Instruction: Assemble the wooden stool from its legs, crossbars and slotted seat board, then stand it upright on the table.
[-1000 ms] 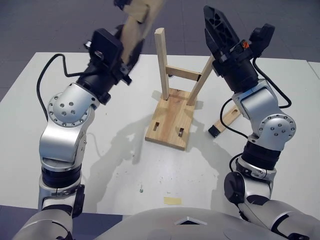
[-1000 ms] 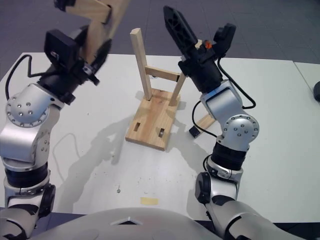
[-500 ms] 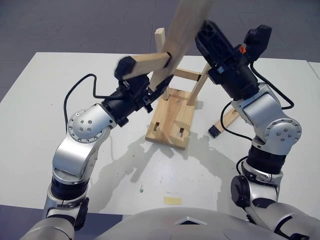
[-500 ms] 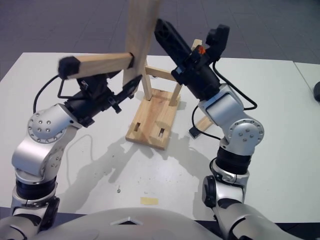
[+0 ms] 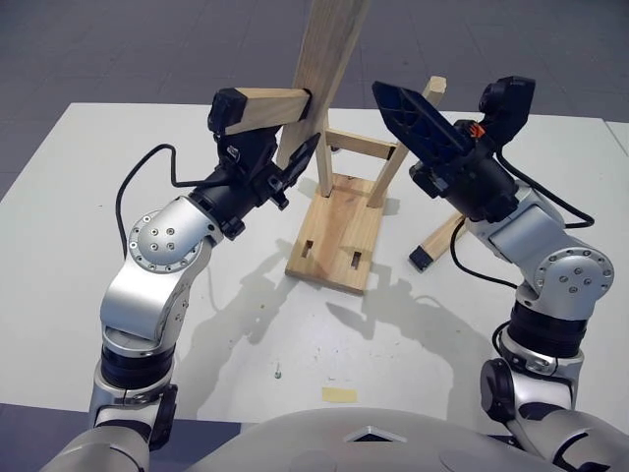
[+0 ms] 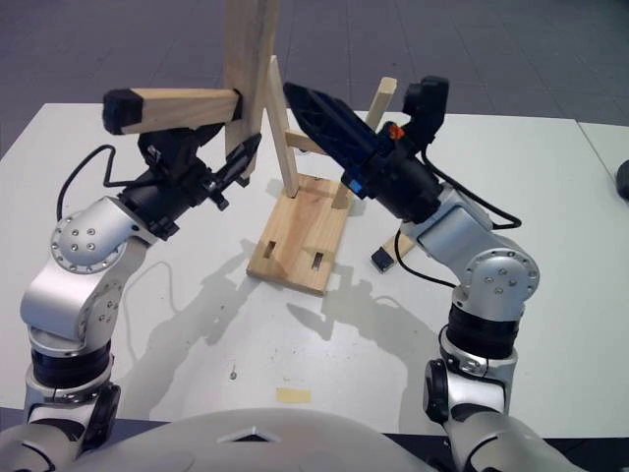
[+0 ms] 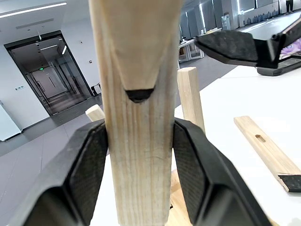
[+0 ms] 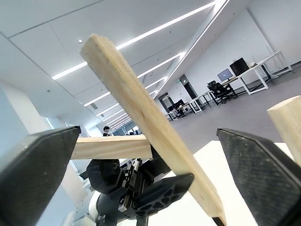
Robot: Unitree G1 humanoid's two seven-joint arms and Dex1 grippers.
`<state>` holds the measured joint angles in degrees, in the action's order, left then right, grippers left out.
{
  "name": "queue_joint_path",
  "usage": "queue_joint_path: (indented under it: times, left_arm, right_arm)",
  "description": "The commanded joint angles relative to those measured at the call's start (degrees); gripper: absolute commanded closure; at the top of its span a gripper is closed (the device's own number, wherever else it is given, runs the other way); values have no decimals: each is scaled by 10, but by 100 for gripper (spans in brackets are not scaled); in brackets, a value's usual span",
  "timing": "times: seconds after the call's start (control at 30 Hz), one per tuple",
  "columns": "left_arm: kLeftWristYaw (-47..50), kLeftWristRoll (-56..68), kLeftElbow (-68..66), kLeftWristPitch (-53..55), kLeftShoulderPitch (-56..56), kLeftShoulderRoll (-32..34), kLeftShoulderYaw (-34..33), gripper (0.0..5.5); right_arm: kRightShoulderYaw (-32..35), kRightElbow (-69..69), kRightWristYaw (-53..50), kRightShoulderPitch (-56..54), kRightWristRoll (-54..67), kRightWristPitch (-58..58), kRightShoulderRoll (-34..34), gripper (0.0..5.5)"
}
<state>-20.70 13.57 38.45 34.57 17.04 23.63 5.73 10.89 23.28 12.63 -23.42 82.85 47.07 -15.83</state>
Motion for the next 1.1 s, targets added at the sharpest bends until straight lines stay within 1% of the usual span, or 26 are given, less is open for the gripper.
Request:
queue_joint_path:
  times: [0.03, 0.1, 0.2, 0.33, 0.37, 0.63, 0.97, 1.0, 1.1]
  left_arm:
    - [-7, -13, 5, -3, -6, 5, 26, 344]
    - [-11, -19, 7, -1, -11, 9, 37, 344]
    - [-16, -30, 8, 0, -13, 16, 50, 344]
    - [-16, -34, 9, 1, -14, 13, 55, 344]
    - [-15, -35, 11, 3, -15, 12, 56, 344]
    - [-12, -40, 11, 4, -11, 12, 61, 344]
    - [-12, -50, 6, 1, -14, 11, 58, 344]
    - [-12, -50, 6, 1, -14, 11, 58, 344]
    - [-8, -55, 3, -2, -16, 7, 58, 344]
  right_arm:
    - [-25, 3, -25, -38, -40, -32, 26, 10]
    - [-33, 3, -36, -52, -41, -40, 38, 10]
    - [-50, 13, -36, -65, -65, -46, 38, 63]
    - [-64, 22, -24, -59, -126, -59, 23, 133]
    - [-64, 21, -23, -56, -132, -61, 23, 156]
    - [-60, 5, -30, -50, -176, -82, 38, 280]
    - [-24, -25, -74, -52, -150, -90, 67, 437]
    - [-23, -28, -75, -52, -151, -89, 68, 446]
    - [-31, -25, -77, -38, -161, -84, 68, 446]
